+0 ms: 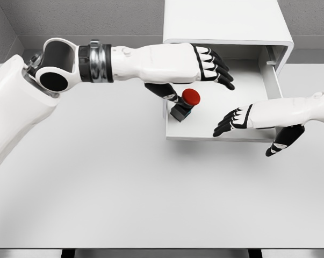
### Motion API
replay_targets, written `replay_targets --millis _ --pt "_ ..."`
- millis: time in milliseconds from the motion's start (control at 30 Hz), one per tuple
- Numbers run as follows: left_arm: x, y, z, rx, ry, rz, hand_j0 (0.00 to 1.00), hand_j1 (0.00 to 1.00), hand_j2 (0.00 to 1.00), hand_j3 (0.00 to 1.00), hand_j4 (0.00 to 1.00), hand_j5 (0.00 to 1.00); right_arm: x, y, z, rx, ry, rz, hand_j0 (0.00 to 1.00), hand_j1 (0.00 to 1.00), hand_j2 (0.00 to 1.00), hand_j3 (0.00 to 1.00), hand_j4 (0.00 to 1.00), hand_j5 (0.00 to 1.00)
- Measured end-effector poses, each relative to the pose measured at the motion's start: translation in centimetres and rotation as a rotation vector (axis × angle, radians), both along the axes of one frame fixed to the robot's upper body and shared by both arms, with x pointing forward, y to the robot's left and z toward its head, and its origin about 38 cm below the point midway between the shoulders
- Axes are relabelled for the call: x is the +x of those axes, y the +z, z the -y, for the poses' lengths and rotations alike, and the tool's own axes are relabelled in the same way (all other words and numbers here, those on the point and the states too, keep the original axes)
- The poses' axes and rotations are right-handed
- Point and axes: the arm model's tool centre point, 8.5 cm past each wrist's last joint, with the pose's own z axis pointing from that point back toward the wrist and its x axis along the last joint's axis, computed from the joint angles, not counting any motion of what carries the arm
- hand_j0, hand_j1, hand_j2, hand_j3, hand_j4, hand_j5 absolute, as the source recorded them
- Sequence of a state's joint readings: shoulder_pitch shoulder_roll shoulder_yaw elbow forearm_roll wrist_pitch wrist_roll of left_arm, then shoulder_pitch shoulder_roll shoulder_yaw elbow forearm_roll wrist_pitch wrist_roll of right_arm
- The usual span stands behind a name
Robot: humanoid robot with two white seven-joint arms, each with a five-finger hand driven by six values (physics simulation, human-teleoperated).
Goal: Slide open multi-storey tabletop storage cabinets and put open load switch and slide close multi-storey tabletop storage cabinets
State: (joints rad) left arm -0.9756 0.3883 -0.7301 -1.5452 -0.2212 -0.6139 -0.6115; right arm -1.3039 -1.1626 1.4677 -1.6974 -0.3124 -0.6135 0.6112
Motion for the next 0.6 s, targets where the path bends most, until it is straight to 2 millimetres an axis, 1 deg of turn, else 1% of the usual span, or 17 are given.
replay_targets --millis 100,133,167,267,333,467,600 --pt "-1.0 1.0 -0.1 -0.025 -0.035 0.005 0.96 0.96 0.96 0.96 0.96 0.96 0.0 0.0 0.0 -0.001 -0.001 -0.001 1.0 1.0 1.0 1.0 1.0 1.0" --pt "-1.3 1.6 -0.3 -0.031 -0.045 0.013 0.96 0.96 0.96 0.96 0.96 0.96 0.0 -0.1 0.0 -0.001 -0.001 -0.002 1.0 1.0 1.0 1.0 1.0 1.0" --pt "-1.6 2.9 -0.6 -0.039 -0.057 0.031 0.96 0.96 0.96 0.96 0.96 0.96 0.0 -0.1 0.0 -0.001 -0.001 -0.002 1.0 1.0 1.0 1.0 1.0 1.0" --pt "-2.3 4.6 -2.3 -0.055 -0.068 0.039 0.96 0.96 0.96 0.96 0.96 0.96 0.0 -0.1 0.1 -0.002 -0.001 -0.002 1.0 1.0 1.0 1.0 1.0 1.0" --pt "-2.8 5.9 -3.9 -0.062 -0.069 0.041 0.96 0.96 0.96 0.96 0.96 0.96 0.0 -0.1 0.1 -0.001 -0.001 -0.003 1.0 1.0 1.0 1.0 1.0 1.0" --pt "-3.4 6.4 -6.7 -0.065 -0.05 0.01 1.0 1.0 1.0 1.0 1.0 1.0 -0.2 -0.8 0.1 0.0 -0.001 -0.023 1.0 1.0 1.0 1.0 1.0 1.0" --pt "-3.6 6.8 -9.5 -0.058 -0.011 -0.019 1.0 1.0 1.0 1.0 1.0 1.0 -0.2 -1.3 0.0 0.014 -0.008 -0.03 1.0 1.0 1.0 1.0 1.0 1.0"
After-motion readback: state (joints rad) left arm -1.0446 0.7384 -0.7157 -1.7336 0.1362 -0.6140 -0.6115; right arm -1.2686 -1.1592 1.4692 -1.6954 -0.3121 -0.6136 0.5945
